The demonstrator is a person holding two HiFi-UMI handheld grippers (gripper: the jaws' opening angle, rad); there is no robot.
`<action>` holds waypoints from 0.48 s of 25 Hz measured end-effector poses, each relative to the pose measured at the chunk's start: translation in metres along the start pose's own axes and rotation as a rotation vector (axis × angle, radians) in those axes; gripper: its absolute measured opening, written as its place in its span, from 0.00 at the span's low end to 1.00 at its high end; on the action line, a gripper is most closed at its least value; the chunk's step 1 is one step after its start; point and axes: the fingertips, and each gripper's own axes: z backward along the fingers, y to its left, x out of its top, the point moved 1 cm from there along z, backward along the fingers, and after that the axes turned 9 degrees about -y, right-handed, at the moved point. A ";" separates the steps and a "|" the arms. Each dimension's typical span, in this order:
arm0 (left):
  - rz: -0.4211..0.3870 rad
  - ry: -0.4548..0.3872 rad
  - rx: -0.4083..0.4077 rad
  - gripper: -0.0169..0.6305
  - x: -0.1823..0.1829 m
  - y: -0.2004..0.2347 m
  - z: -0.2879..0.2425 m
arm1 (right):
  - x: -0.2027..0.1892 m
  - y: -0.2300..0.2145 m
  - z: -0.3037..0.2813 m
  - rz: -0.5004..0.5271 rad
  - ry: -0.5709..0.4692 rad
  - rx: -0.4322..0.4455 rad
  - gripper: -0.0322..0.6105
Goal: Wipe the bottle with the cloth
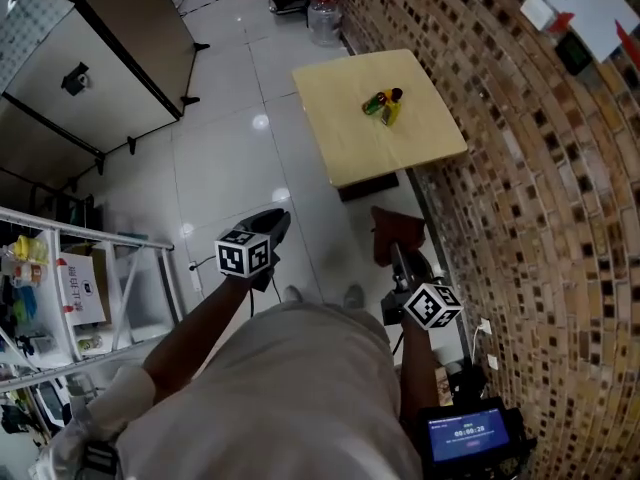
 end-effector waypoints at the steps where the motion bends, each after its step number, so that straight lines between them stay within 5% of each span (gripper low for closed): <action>1: -0.008 0.001 -0.009 0.14 0.002 -0.003 -0.003 | 0.002 -0.003 0.004 0.000 -0.010 -0.009 0.16; 12: -0.020 0.040 -0.049 0.14 -0.011 -0.027 -0.012 | 0.009 -0.023 0.028 0.004 -0.039 -0.062 0.16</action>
